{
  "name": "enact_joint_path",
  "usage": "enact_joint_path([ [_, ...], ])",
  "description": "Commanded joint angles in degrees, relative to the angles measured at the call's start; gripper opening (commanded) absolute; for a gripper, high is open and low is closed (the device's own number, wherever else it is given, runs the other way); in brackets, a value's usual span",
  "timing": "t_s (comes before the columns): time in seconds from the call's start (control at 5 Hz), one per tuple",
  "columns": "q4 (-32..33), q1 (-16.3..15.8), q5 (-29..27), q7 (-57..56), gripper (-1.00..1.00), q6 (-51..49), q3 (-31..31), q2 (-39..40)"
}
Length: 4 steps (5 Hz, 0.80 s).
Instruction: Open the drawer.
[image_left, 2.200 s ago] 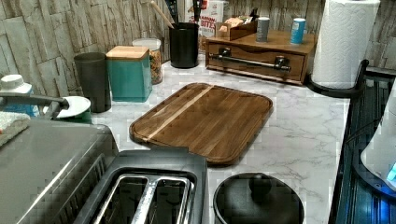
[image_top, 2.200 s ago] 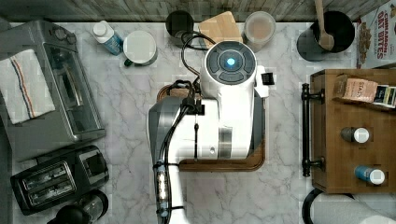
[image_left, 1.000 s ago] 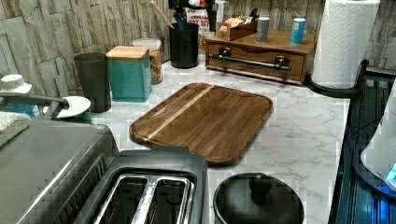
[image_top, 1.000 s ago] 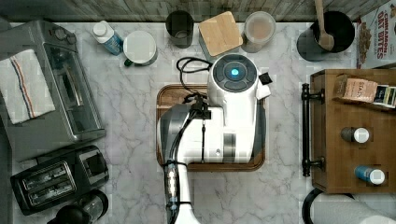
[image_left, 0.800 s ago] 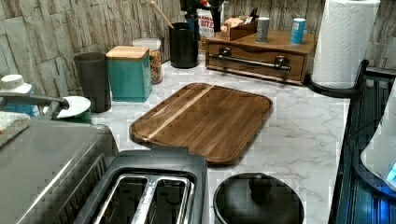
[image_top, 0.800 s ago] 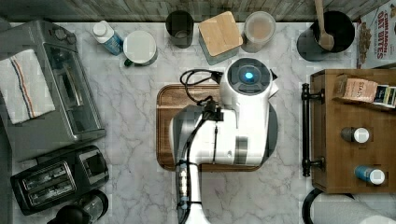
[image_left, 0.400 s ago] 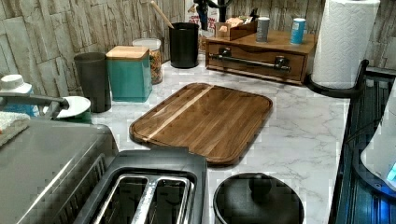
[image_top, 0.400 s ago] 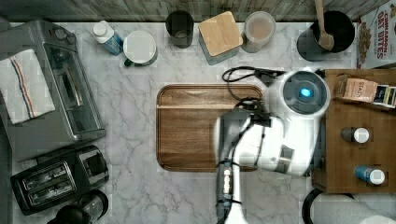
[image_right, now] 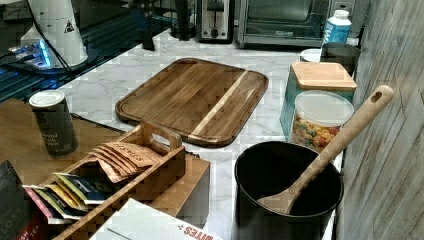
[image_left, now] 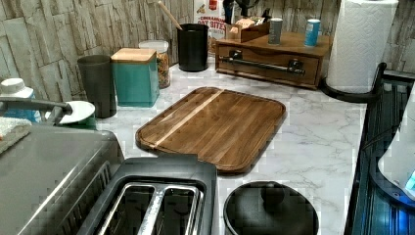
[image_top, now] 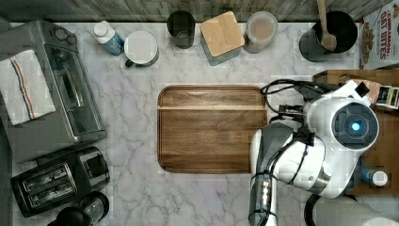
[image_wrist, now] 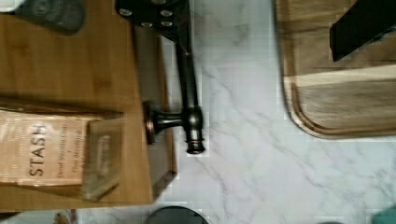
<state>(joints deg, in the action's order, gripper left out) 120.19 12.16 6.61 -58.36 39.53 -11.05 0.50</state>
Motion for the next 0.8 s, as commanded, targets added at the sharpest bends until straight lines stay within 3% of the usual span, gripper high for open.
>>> enact_joint_path([
  [0.2, 1.73, 0.86, 6.03, -6.56, 1.0, 1.98, -0.31, 3.11],
  [0.4, 3.09, 1.67, 9.26, -5.22, 1.0, 4.73, -0.94, 3.37],
  [0.8, 4.56, 4.06, 5.34, -9.95, 1.0, 10.73, -2.39, 5.83],
])
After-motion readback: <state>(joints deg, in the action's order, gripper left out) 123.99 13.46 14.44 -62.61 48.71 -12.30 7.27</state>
